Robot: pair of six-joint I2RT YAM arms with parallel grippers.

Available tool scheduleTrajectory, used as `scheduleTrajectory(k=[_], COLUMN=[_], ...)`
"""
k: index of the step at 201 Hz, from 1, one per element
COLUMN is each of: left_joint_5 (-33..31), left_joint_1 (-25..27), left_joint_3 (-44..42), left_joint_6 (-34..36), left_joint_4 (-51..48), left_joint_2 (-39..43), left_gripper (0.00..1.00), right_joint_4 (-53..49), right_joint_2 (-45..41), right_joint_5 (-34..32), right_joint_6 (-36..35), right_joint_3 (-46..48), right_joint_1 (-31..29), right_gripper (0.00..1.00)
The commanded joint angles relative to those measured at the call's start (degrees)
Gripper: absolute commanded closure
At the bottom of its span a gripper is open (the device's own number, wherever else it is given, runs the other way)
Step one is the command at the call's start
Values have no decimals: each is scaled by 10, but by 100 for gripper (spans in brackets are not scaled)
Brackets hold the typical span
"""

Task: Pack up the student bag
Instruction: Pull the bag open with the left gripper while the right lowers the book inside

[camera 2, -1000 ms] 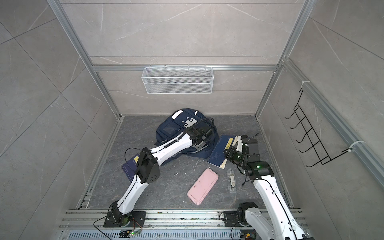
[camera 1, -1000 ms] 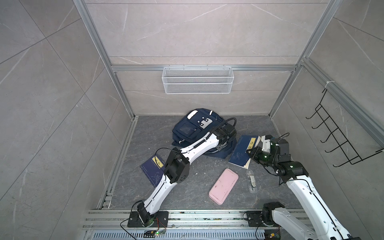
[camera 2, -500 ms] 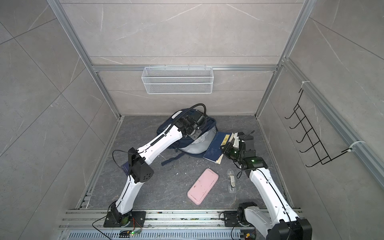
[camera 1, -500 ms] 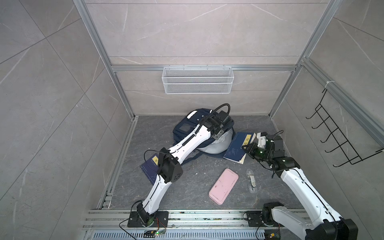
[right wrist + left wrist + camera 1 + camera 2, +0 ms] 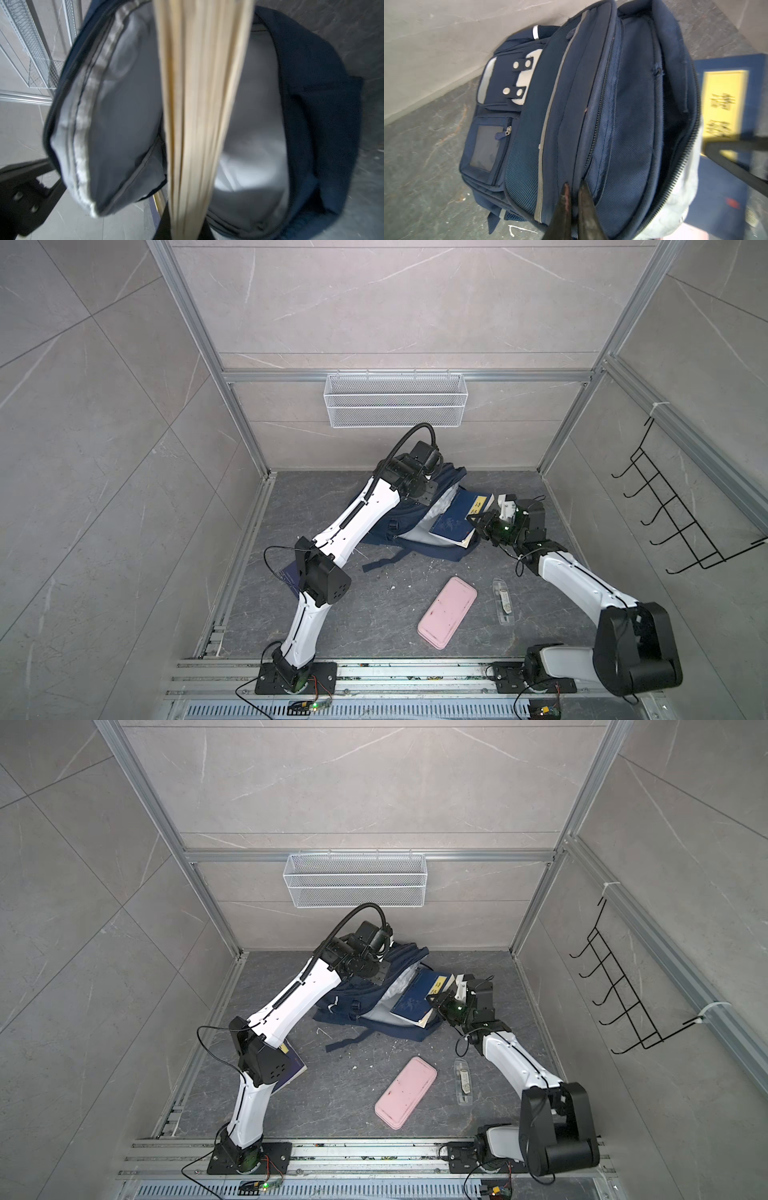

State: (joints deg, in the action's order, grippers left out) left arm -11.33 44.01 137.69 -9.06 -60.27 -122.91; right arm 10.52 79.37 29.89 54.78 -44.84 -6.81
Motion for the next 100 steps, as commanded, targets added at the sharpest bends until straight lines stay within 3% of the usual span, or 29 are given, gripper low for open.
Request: scheduleTrajectory(k=[1, 100], left_joint_5=[22, 24], left_joint_1=[3, 4], left_joint_3=[25, 13], left_joint_6=[-27, -41], left_joint_4=[50, 45], left_joint_2=[37, 45], left_gripper=[100, 100], right_joint_4=[123, 185], right_joint_2=[60, 300], right_joint_5=[11, -6], right_joint_6=[48, 85], right_joint_3=[-15, -185], right_joint_1=[-17, -107], right_gripper=[100, 100])
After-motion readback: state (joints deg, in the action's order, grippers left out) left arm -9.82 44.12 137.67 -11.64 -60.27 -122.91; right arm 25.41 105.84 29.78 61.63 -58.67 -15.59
